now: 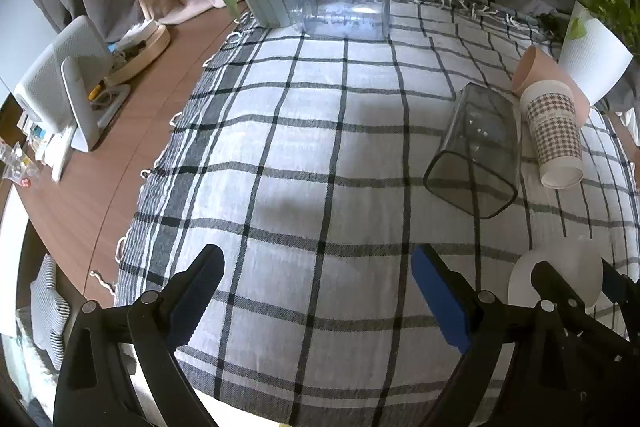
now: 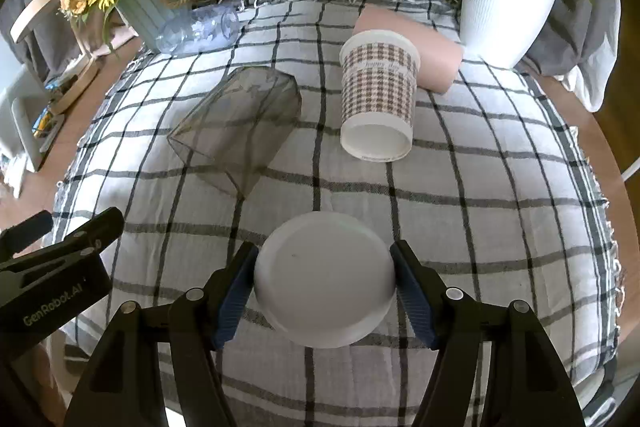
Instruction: Flip cup upside down
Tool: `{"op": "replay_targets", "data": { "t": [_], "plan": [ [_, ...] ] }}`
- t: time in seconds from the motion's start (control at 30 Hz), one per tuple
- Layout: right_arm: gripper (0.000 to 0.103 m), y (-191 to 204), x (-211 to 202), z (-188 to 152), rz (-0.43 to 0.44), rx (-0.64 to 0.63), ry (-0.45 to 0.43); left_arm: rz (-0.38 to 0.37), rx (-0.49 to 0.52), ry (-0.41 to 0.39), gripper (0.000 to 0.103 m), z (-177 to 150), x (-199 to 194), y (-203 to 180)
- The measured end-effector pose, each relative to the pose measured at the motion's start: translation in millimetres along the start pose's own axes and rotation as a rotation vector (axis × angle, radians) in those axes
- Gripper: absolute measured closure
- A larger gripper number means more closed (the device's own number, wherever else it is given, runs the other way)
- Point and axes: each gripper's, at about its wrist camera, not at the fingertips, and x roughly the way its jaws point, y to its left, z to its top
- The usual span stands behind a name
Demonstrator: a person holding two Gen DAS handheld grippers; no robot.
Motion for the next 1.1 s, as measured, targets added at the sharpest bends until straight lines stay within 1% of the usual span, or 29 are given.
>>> {"op": "replay_targets", "data": {
  "t": [0.13, 0.27, 0.3, 0.33, 0.37, 0.5, 0.57, 0.67, 0.73, 0.83, 1.0, 1.1],
  "plan": [
    [0.036, 0.2, 1.0, 0.7, 0.000, 0.005, 0.002, 0.012, 0.014, 0.004, 0.007, -1.4, -1.8, 0.3],
    [0.035, -2.1, 1.9, 3.1, 0.013, 0.013, 0.026, 0.009, 0.026, 0.009, 0.007, -1.5, -4.8, -0.6],
    [0.028, -2.9, 1.2, 3.8, 0.019, 0.017, 0.032, 0.008, 0.023, 0.007, 0.007, -1.6, -6.4, -0.5],
    [0.018, -3.6, -1.2, 4.2, 0.020, 0.021, 0.030, 0.007, 0.023, 0.005, 0.007, -1.8, -7.9, 0.1],
    [0.016, -4.1, -3.5, 4.7, 0.016, 0.023, 0.024, 0.008, 0.024, 0.001, 0.007, -1.8, -10.1, 0.4],
    [0.016, -7.0, -25.3, 3.0, 0.003, 0.026, 0.001, 0.001, 0.031, -0.030, 0.007, -2.7, -26.7, 2.3],
    [0.016, -11.5, -47.8, 0.2, 0.006, 0.041, -0.041, -0.003, 0.033, -0.048, 0.007, -3.4, -36.5, 2.8],
    [0.016, -19.6, -81.5, -3.2, -0.019, 0.069, -0.100, -0.025, 0.057, -0.086, 0.007, -7.0, -58.5, 0.7],
    [0.011, -25.2, -103.4, -5.5, -0.027, 0.085, -0.137, -0.046, 0.066, -0.113, 0.006, -8.7, -73.3, -0.6],
    [0.010, -32.4, -136.0, -8.8, -0.037, 0.092, -0.199, -0.068, 0.077, -0.170, 0.002, -11.8, -98.5, -2.0],
    [0.008, -39.7, -169.9, -13.3, -0.044, 0.121, -0.271, -0.089, 0.093, -0.268, 0.000, -13.8, -139.6, -3.1],
    [0.008, -43.6, -185.9, -16.9, -0.035, 0.149, -0.303, -0.116, 0.094, -0.296, 0.000, -14.7, -155.6, -2.0]
  ]
}}
